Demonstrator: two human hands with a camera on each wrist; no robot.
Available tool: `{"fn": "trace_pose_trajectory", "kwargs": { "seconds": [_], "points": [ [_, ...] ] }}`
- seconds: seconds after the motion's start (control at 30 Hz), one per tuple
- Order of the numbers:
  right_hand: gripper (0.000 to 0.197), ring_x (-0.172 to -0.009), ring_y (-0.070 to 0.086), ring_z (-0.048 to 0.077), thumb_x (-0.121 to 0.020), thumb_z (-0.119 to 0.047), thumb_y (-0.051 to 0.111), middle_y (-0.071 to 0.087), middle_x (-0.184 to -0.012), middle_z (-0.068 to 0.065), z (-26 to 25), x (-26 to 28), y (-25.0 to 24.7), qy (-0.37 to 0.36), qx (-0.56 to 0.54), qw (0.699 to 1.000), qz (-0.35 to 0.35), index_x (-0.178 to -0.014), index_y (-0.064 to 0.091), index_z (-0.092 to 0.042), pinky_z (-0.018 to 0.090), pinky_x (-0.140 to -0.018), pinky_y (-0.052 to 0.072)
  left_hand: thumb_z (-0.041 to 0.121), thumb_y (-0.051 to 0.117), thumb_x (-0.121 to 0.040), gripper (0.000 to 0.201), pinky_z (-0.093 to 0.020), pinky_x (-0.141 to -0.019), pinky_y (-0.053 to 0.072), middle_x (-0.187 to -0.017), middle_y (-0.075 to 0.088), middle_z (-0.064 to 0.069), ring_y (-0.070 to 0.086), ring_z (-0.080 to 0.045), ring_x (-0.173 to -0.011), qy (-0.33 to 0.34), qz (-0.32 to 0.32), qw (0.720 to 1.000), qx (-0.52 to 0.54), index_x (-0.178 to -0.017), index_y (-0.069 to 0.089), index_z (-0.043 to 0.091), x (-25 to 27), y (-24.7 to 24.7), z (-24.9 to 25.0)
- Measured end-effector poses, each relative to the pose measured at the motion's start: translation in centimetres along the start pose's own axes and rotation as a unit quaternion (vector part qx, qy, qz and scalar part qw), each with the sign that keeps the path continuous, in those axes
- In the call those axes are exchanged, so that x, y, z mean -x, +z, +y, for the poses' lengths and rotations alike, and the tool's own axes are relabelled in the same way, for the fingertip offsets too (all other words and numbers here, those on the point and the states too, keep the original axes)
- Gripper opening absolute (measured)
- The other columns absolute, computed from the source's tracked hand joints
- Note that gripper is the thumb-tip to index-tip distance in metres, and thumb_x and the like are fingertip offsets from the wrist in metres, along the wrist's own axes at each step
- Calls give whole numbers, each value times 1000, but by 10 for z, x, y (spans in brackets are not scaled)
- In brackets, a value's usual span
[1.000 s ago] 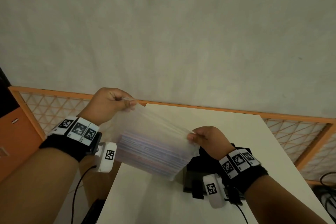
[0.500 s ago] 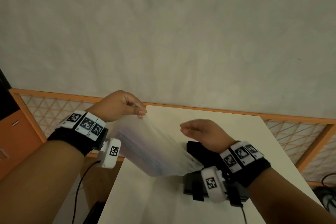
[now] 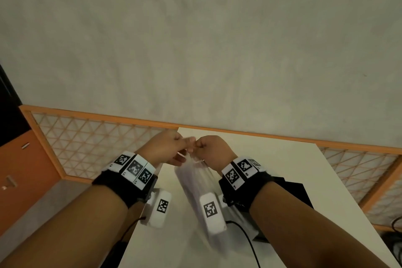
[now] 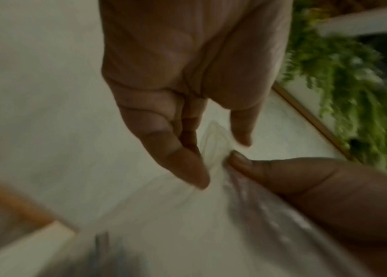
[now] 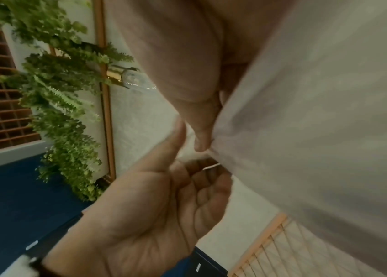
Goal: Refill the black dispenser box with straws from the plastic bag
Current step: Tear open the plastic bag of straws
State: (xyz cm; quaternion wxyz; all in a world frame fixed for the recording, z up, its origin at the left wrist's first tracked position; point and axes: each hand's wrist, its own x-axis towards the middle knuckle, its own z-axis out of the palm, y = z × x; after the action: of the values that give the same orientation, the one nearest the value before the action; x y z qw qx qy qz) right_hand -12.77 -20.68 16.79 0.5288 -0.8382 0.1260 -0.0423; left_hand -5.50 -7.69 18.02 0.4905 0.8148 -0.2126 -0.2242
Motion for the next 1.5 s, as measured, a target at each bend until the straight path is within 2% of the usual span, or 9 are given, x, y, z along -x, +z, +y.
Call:
{"fn": "trace_pose_trajectory", "kwargs": {
  "seconds": [0.1, 0.27, 0.5, 0.67, 0.8, 0.9, 1.13, 1.3, 1.5],
  "points": [
    [23, -62, 56, 16, -88, -15, 64, 59, -68, 4, 5, 2, -2, 20, 2, 1000, -11, -66, 57, -14, 28, -61, 53, 15, 55, -96, 23, -37, -81, 57, -75, 66, -7, 65, -19, -69, -1, -45, 989, 138, -75, 59, 8, 3, 7, -3],
    [15, -72, 63, 23, -96, -12, 52, 62, -80, 9, 14, 8, -15, 81, -127, 988, -17, -82, 53, -7, 49, -81, 56, 3, 59, -90, 19, -25, -60, 61, -70, 73, -8, 70, -14, -60, -35, -48, 965, 255, -72, 57, 6, 2, 7, -9],
    [28, -33, 38, 5, -97, -20, 46, 41, -58, -1, 14, 12, -10, 137, -278, 951, 15, -69, 45, -19, 16, -37, 30, -8, 37, -92, 29, -21, -42, 50, -61, 49, -8, 51, -13, -41, -92, -21, 902, 421, -69, 48, 5, -8, 12, 1],
    [31, -63, 53, 14, -80, -42, 69, 59, -76, 1, 30, 19, -25, 24, 141, 989, -32, -88, 63, -12, 29, -59, 43, -6, 30, -84, 30, -12, -52, 30, -55, 37, 0, 32, -9, -49, -103, 43, 846, 522, -63, 41, 12, -16, -18, 11],
    [24, -64, 55, 15, -89, -36, 60, 57, -75, 2, 41, 17, -31, 53, 126, 991, -16, -87, 59, -13, 28, -56, 48, -4, 60, -82, 20, -16, -35, 35, -62, 48, -4, 41, -11, -45, -15, 54, 944, 326, -72, 56, 13, -8, -25, 17],
    [20, -62, 56, 19, -97, -19, 49, 55, -75, 5, 37, 19, -28, 185, -157, 970, -12, -79, 54, -11, 28, -50, 48, 5, 73, -77, 25, -18, -38, 35, -79, 57, -1, 45, -9, -46, 58, 24, 998, -4, -97, 66, 17, 0, -21, 20],
    [19, -36, 38, 6, -93, -22, 49, 44, -53, -6, 28, -1, -23, 83, -124, 989, 18, -74, 53, -23, 23, -44, 28, 19, 65, -86, 9, -21, -56, 44, -75, 59, 8, 59, -16, -73, 130, 23, 943, -307, -78, 62, 18, -6, -5, 14],
    [24, -54, 46, 8, -76, -33, 75, 51, -65, -7, 32, 4, -31, 34, 118, 992, 6, -81, 58, -18, 19, -46, 36, 8, 46, -89, 18, -25, -51, 40, -73, 56, -4, 52, -19, -60, 47, -15, 981, -188, -84, 58, 20, -16, -2, 11],
    [32, -82, 52, 14, -72, -10, 72, 57, -95, 0, 44, 9, -50, 1, 340, 939, -44, -103, 64, -15, 23, -65, 41, 38, 65, -83, 33, -26, -56, 32, -67, 53, 0, 46, -14, -63, 80, -75, 896, -430, -74, 63, 6, -12, -7, 16]
  ]
}}
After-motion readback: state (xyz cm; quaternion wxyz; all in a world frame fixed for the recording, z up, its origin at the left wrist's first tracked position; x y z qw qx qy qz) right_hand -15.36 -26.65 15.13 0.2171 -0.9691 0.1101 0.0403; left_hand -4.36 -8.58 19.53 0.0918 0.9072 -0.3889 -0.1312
